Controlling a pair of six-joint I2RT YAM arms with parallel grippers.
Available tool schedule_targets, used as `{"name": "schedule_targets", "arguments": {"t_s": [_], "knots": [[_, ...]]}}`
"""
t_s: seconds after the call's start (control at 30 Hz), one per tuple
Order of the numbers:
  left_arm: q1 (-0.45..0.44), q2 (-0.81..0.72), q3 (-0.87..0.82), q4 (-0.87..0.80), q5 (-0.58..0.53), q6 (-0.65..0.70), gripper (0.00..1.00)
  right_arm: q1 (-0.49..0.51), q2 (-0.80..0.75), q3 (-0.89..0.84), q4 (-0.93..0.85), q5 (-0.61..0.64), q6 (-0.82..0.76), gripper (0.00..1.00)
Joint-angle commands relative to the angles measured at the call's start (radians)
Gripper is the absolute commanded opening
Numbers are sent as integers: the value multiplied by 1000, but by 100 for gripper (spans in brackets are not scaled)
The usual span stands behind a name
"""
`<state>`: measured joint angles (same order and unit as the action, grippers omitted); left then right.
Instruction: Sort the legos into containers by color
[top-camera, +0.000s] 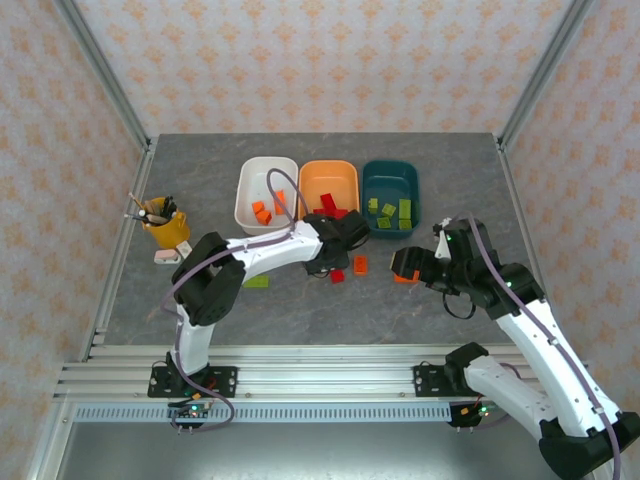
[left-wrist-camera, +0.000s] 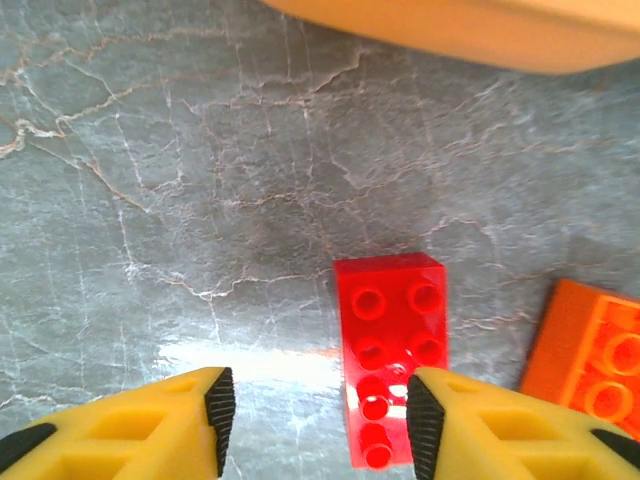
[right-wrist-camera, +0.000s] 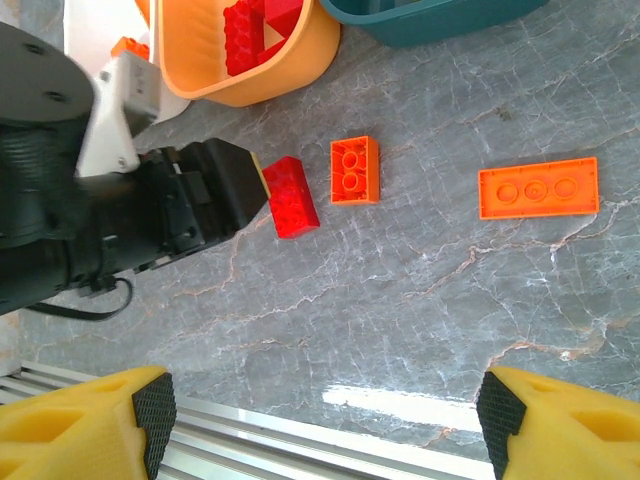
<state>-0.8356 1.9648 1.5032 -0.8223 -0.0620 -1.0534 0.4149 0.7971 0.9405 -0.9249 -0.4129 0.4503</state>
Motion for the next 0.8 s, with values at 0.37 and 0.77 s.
{"name": "schedule_targets", "arguments": {"t_s": [0.37,0.77], "knots": [[26,85,2,85,97,-72,66,6,13,-2,30,-15,8,81],[37,114,-48,125,98,-44,39,5,19,-8,46,-15,16,81]]}}
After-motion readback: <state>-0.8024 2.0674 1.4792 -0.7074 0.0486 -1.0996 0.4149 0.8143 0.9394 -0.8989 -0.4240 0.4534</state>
